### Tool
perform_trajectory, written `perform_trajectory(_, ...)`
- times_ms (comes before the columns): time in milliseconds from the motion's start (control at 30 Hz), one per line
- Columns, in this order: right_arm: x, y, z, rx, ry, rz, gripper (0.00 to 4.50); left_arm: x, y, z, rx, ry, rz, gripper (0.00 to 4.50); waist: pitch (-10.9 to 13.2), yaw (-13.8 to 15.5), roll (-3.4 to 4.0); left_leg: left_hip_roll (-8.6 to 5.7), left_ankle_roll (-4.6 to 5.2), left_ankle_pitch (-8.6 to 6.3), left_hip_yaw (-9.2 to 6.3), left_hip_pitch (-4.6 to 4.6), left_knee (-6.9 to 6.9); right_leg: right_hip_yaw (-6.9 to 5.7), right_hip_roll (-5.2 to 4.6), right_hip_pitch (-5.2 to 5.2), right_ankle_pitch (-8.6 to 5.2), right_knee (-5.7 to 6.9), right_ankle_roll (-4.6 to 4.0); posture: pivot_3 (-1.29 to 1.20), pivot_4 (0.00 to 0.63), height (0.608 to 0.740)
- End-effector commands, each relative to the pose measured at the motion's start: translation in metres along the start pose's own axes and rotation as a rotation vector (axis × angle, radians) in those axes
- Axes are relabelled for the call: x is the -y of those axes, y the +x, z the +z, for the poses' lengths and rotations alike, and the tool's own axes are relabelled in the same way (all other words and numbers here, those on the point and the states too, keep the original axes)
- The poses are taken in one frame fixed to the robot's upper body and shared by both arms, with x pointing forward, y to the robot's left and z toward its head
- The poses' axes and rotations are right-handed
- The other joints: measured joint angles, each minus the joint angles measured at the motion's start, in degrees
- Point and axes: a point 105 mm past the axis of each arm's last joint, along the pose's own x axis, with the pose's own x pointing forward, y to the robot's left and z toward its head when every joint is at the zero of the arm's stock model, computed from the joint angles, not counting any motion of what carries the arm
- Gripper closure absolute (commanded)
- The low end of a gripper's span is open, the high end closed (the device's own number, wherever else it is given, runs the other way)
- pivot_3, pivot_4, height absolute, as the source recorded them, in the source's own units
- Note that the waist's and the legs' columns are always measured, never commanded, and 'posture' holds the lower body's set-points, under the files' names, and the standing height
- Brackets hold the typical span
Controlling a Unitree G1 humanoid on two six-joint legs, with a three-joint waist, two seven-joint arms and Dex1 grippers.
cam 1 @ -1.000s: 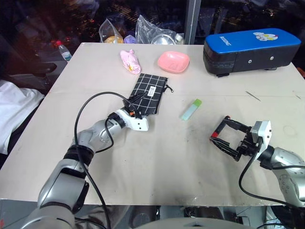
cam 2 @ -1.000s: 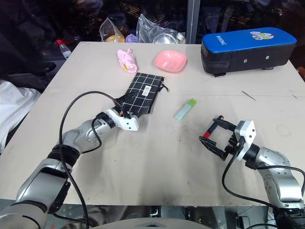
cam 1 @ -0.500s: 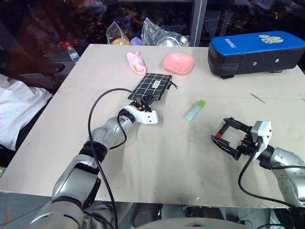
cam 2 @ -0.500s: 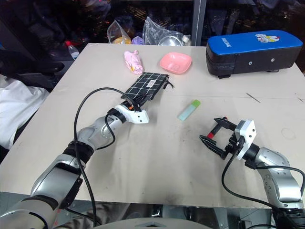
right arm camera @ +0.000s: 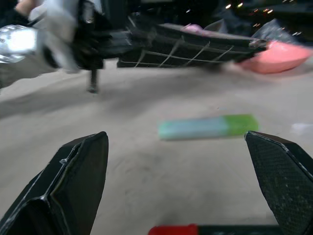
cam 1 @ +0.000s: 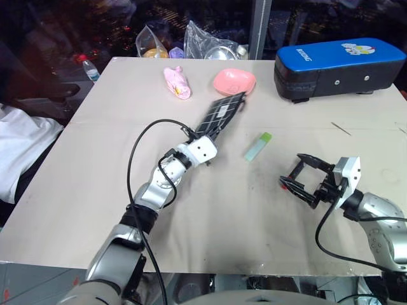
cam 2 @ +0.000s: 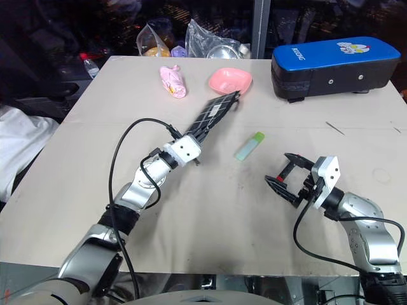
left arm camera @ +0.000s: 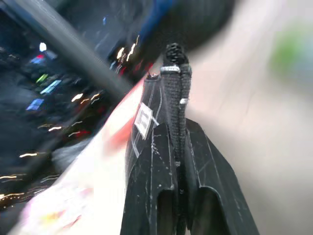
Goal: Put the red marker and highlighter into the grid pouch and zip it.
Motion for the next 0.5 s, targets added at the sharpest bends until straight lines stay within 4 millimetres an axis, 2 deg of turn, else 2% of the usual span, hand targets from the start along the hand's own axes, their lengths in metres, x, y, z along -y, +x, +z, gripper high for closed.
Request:
perform_trajectory(33,0.007,0.011,0.019,0.034,-0.038,-0.055,0.0,-0.009,-0.003,0.035,0.125,-0.177,-0.01,4.46,0.0,-0.4,0.02,0.01,-0.02,0.01,0.02,0.08,-0.04,0.04,0.04,0.01,0.0,0.02,0.0,0.0,0.15,0.737)
perform_trajectory(233,0.03,0.04,0.036,-0.042,-0.1,-0.176,0.0,0.011,-0.011,0.043,0.118,-0.283,-0.099,4.46,0.0,-1.1,0.02,0.02,-0.08,0.05,0.01,0.12,-0.09,0.12,0.19,0.01,0.0,0.02,0.0,0.0,0.15,0.737)
perform_trajectory(333,0.045,0.048,0.042,-0.115,-0.042,-0.25,0.0,0.021,-0.014,0.041,0.097,-0.243,-0.145,4.46,0.0,-1.1,0.02,0.02,-0.08,0.05,0.03,0.1,-0.09,0.15,0.19,0.0,0.0,0.01,-0.01,0.0,0.15,0.737)
perform_trajectory(500,0.049,0.055,0.048,-0.176,0.049,-0.262,0.0,0.028,-0.016,0.037,0.084,-0.205,-0.176,4.46,0.0,-0.5,0.01,0.01,-0.04,0.02,0.02,0.06,-0.11,0.14,0.18,0.0,-0.01,-0.06,-0.01,0.0,0.15,0.737)
